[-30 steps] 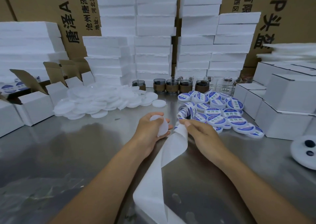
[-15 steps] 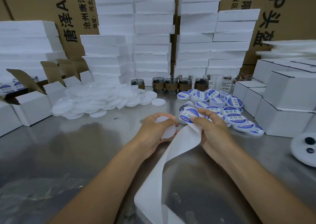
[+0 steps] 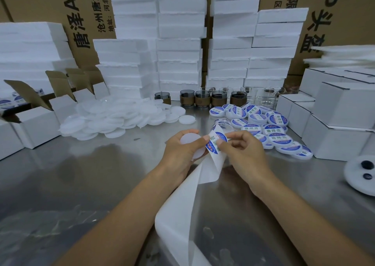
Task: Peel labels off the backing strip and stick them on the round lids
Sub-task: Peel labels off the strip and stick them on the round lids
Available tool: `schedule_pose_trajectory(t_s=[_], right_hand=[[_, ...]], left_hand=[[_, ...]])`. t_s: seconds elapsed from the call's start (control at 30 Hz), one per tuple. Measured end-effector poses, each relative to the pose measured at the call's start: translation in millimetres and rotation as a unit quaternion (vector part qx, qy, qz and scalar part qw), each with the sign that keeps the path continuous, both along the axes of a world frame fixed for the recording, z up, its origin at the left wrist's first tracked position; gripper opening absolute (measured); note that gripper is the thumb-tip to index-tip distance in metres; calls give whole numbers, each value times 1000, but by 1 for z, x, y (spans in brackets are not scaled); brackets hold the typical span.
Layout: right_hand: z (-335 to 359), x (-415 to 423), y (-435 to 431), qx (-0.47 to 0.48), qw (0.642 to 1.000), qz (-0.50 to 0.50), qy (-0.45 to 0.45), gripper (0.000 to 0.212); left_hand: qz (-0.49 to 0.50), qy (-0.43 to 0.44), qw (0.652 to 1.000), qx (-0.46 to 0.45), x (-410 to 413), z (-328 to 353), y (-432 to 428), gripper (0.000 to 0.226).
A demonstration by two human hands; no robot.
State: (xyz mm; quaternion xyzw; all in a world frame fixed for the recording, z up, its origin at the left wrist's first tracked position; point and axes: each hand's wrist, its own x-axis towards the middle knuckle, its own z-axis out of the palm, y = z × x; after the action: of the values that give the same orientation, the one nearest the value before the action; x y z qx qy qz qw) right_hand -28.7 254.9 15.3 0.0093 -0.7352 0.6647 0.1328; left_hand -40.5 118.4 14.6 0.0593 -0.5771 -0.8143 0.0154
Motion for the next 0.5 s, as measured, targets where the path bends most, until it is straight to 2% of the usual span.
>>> schedule_pose_trajectory(t_s=[0.1, 0.23, 0.37, 0.5], right_hand=[[-6, 1, 0, 112, 989, -22, 91, 33], [-9, 3, 3, 279, 942, -37, 184, 59], [-5, 4, 7, 414, 884, -49, 211, 52], [-2, 5, 9, 462, 864, -36, 199, 49]], left_hand=[[-1, 7, 1000, -8, 0, -1, 0, 25], [-6, 6, 1000, -22, 0, -3, 0, 24], [3, 34, 998, -49, 1, -3, 0, 22], [12, 52, 995, -80, 2, -3, 0, 21]])
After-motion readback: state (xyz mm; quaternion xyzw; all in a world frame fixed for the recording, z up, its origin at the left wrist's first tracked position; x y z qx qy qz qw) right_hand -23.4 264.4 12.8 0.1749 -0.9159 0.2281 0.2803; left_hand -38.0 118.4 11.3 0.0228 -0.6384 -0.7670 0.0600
